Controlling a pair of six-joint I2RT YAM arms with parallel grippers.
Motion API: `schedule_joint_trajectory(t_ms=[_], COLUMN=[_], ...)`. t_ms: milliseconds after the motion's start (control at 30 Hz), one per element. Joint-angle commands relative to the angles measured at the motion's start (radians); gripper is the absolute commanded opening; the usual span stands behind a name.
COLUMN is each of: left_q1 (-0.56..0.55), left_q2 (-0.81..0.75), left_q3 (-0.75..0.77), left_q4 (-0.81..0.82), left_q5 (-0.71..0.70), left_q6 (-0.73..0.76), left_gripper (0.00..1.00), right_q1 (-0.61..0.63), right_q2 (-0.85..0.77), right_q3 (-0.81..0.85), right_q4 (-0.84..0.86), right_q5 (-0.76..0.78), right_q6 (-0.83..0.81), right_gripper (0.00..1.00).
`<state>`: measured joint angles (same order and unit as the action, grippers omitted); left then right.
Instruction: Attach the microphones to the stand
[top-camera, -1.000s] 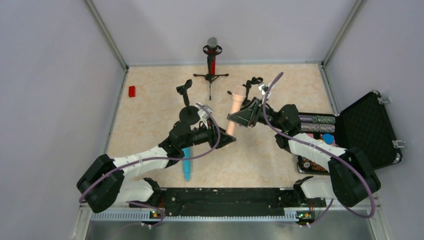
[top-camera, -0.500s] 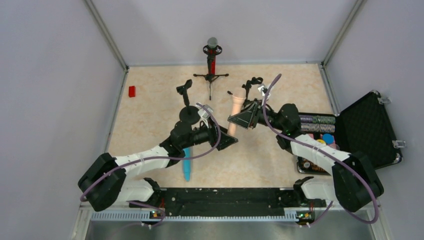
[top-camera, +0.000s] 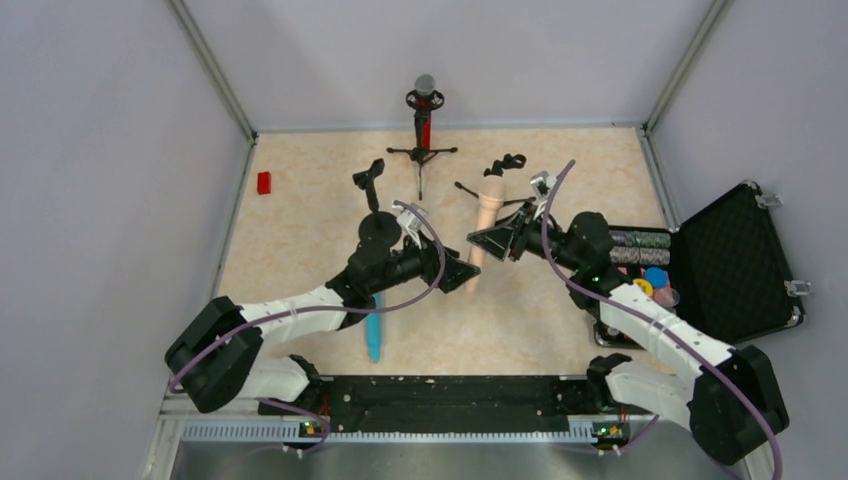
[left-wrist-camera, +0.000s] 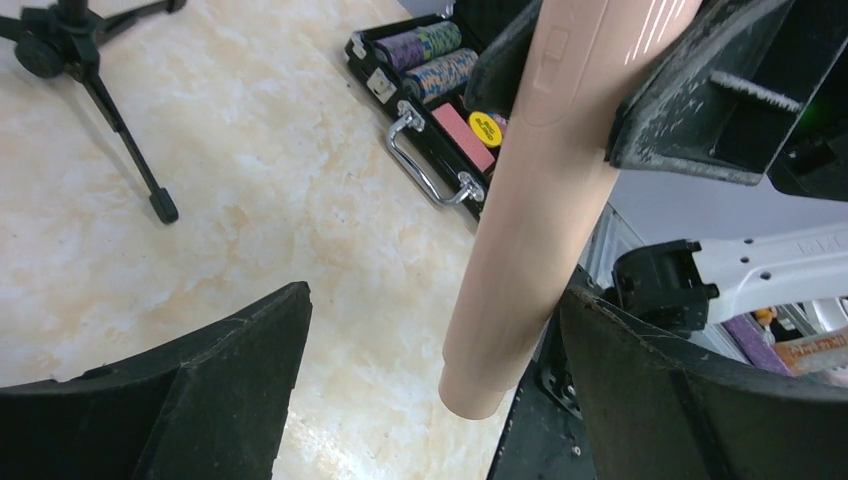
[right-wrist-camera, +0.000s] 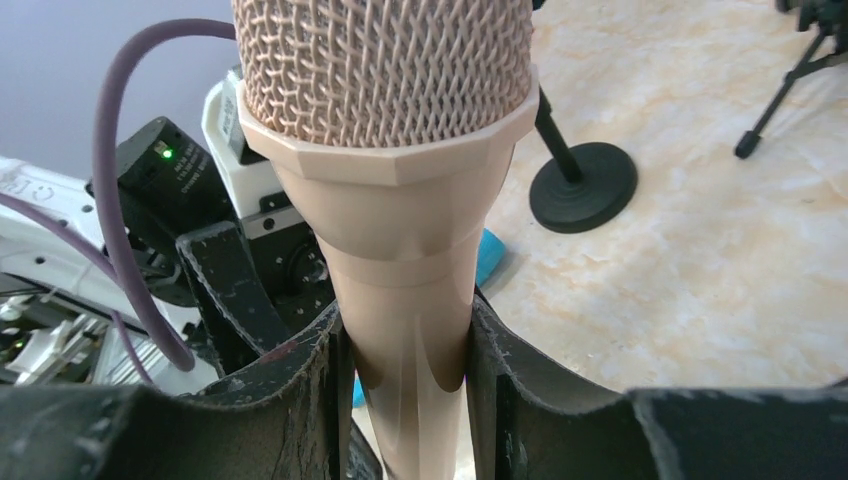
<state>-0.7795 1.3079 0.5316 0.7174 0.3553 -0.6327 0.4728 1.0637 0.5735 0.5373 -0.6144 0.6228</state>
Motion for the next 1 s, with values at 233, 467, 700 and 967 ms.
schedule_joint_trajectory(t_ms=[233,467,700,967], left_q1=[0.005,0.005,0.005,0.006], left_q2=[-0.057,-0.063,-0.049,-0.043], left_q3=[0.073,0.174,0.329,0.412], left_q4=[0.048,-0.040,-0.178,-0.187], left_q5=[-0.310,-0.461,-0.521,-0.776], left_q6=[0.120,0.294,0.564,0.913], left_gripper=[0.99,0.99,0.99,0.99], right_q1=[-0.008,-0.008,-0.008,-0.008], right_q2=[-0.124,-0.141,-0.141,-0.139], right_q3=[-0.034,-0.040,-0.055,-0.052], right_q4=[-0.122,-0.149,-0.156,-0.180], right_q5=[0.158,0.179,0.180,0.181], right_q6=[-0.100,-0.111,-0.110,-0.120], right_gripper=[0.00,0.00,0.00,0.00])
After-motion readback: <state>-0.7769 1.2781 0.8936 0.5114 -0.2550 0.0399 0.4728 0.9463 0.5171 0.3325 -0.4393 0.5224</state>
